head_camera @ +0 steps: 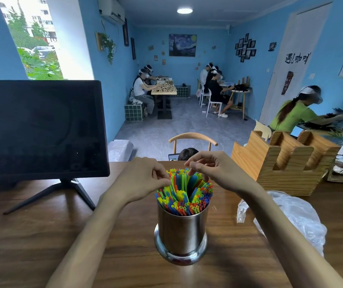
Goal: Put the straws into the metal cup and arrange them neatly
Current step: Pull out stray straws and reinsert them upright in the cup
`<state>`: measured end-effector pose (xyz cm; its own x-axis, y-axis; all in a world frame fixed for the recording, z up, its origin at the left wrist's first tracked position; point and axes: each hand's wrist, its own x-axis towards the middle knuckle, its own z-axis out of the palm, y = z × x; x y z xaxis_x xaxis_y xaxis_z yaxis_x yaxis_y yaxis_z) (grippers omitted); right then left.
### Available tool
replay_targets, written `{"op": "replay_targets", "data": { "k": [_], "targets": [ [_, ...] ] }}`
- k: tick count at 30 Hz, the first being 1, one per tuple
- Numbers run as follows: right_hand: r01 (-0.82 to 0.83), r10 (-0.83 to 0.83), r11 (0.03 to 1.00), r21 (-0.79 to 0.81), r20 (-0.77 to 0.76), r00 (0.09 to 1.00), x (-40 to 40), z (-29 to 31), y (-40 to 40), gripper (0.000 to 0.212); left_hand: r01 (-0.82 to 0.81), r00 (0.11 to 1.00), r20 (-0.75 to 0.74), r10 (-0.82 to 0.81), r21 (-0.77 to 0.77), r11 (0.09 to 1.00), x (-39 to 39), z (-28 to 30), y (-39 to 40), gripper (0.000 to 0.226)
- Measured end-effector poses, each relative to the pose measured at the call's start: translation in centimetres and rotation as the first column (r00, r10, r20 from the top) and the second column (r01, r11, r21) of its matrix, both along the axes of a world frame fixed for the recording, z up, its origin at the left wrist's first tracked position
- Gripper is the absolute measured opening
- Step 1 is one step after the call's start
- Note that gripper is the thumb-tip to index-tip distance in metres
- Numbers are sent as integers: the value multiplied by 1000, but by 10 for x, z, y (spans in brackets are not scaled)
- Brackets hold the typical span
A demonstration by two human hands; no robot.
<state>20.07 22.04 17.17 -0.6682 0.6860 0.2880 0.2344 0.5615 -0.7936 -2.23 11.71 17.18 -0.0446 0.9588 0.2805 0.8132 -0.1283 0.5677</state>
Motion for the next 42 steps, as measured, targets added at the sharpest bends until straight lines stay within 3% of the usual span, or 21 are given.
{"op": "replay_targets", "data": {
  "k": [4, 11, 17, 21, 24, 27, 29, 31, 33, 36, 42],
  "targets": [
    [1, -1, 1000, 0, -1, 1000, 2, -1, 0, 13, 2, 997, -71, 2, 52, 999, 3, -2, 2, 8],
    [-1, 1, 1000, 2, -1, 1000, -2, 0, -4, 12, -18, 996, 88, -5, 262, 965, 4, 18, 0, 7],
    [-75, 69, 995, 72, 77, 995, -19, 4, -17, 25, -173, 955, 298, -11, 585, 792, 13, 54, 1, 9],
    [-35, 36, 999, 14, -128, 991, -10, 8, -10, 13, -317, 907, 421, 13, 661, 680, 5, 61, 2, 3],
    [12, -31, 998, -67, -289, 957, 3, 16, -4, 10, -422, 814, 580, 9, 582, 695, -6, 49, 5, 7],
    [14, -139, 967, -253, -484, 864, 12, 24, 2, 13, -458, 715, 699, -8, 477, 750, -7, 42, 6, 8],
    [-24, -220, 926, -377, -591, 776, 15, 29, 5, 17, -392, 744, 667, 47, 379, 838, -7, 42, 2, 9],
    [-88, -291, 885, -458, -690, 663, 16, 34, 7, 11, -217, 820, 566, 83, 175, 960, -9, 41, -2, 13],
    [-61, -327, 893, -445, -737, 592, 16, 38, 8, 10, -49, 907, 416, 63, -43, 998, -9, 35, -4, 17],
    [136, -327, 940, -312, -725, 606, 15, 41, 11, 17, -7, 987, 158, 28, -133, 991, -3, 24, -4, 9],
    [215, -262, 965, -151, -614, 745, 6, 33, 12, 14, -93, 993, 62, 101, -124, 988, 5, 12, -3, 11]
  ]
}}
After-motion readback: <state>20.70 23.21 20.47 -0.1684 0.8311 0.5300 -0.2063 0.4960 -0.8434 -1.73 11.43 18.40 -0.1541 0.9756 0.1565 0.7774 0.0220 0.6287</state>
